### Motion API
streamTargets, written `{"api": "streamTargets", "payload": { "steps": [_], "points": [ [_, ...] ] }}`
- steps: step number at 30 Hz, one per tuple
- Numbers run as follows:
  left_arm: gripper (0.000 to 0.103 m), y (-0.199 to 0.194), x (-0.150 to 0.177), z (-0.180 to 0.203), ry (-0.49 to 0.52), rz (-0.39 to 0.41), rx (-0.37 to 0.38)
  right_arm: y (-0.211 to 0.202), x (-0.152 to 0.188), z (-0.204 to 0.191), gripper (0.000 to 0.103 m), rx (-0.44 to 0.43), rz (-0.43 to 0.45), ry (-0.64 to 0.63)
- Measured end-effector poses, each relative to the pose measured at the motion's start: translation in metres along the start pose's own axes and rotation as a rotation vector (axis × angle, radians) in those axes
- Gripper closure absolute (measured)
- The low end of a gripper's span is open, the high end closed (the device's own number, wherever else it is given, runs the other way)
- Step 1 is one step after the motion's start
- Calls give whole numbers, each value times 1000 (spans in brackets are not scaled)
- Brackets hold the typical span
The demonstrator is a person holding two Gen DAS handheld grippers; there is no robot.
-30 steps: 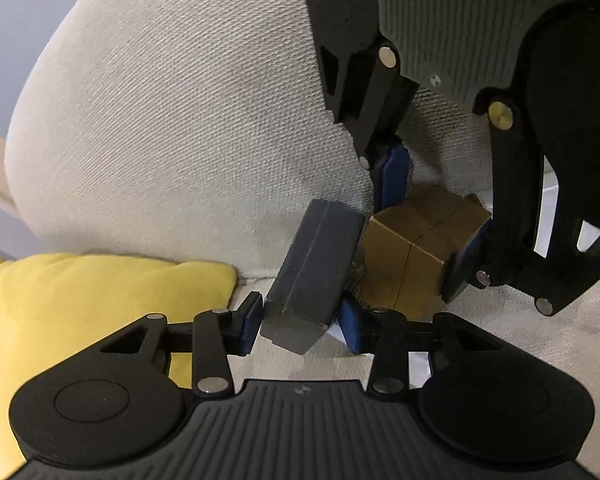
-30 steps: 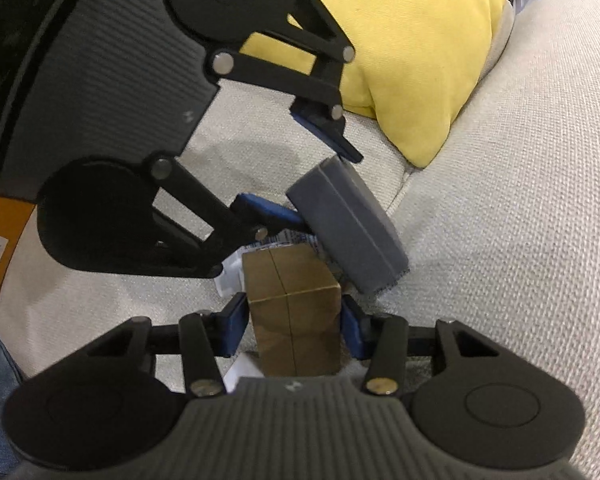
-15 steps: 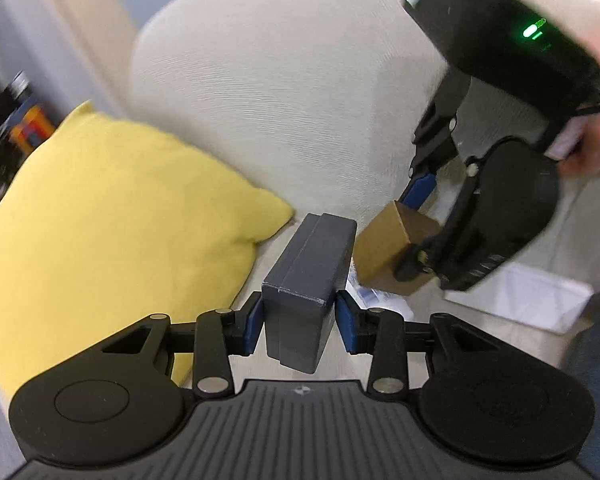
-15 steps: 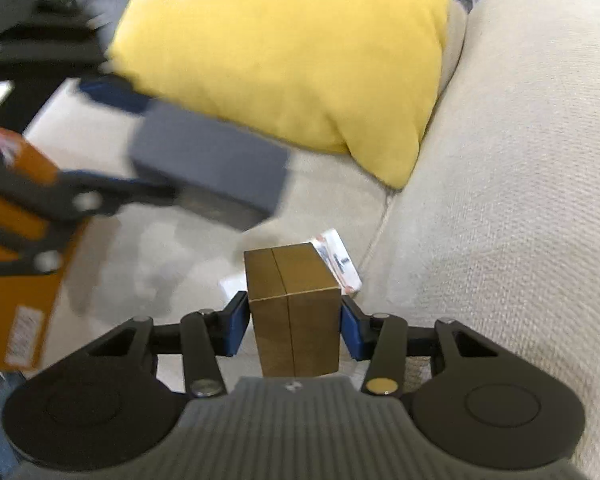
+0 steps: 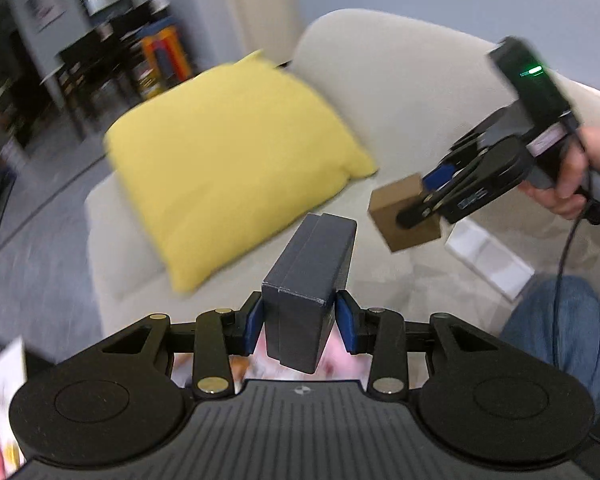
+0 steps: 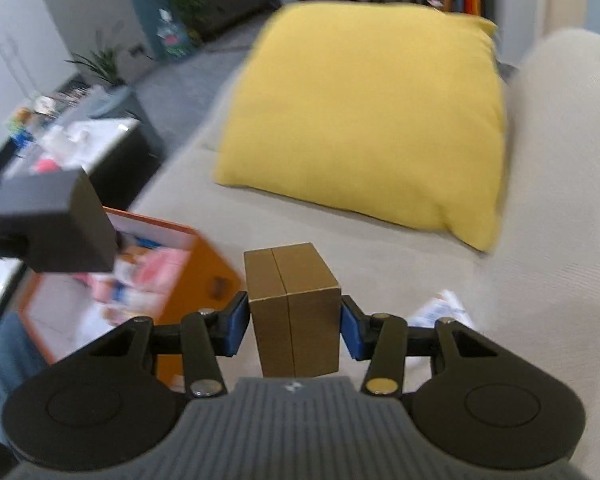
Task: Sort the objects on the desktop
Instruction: 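Carry the grey and brown boxes over the shoebox with both tools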
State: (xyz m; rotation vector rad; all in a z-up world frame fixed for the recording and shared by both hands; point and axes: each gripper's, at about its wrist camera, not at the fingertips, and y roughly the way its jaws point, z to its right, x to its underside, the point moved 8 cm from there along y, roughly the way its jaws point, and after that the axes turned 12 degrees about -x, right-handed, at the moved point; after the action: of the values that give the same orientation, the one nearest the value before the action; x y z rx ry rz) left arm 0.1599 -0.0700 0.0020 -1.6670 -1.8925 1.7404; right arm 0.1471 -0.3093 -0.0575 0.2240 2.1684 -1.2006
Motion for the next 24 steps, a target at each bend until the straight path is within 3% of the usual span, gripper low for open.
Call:
{"api": "streamTargets", "payload": {
  "steps": [6, 9, 13, 19, 24],
  "points": [
    [59, -46, 61, -58, -99, -100, -47, 2, -4, -101, 53, -184, 50, -46],
    [59, -58, 101, -79, -138, -175, -47, 24, -1, -147, 53, -246, 23, -81],
    [59, -42, 149, -95, -187, -319, -54, 76, 7, -185, 53, -294, -51, -89],
    [59, -12, 171, -117, -236, -407, -34, 171, 17, -191, 53, -268, -183, -70],
    [60, 12, 185, -123, -248, -483, -23, 218, 33, -191, 53, -253, -281, -24]
  ]
}}
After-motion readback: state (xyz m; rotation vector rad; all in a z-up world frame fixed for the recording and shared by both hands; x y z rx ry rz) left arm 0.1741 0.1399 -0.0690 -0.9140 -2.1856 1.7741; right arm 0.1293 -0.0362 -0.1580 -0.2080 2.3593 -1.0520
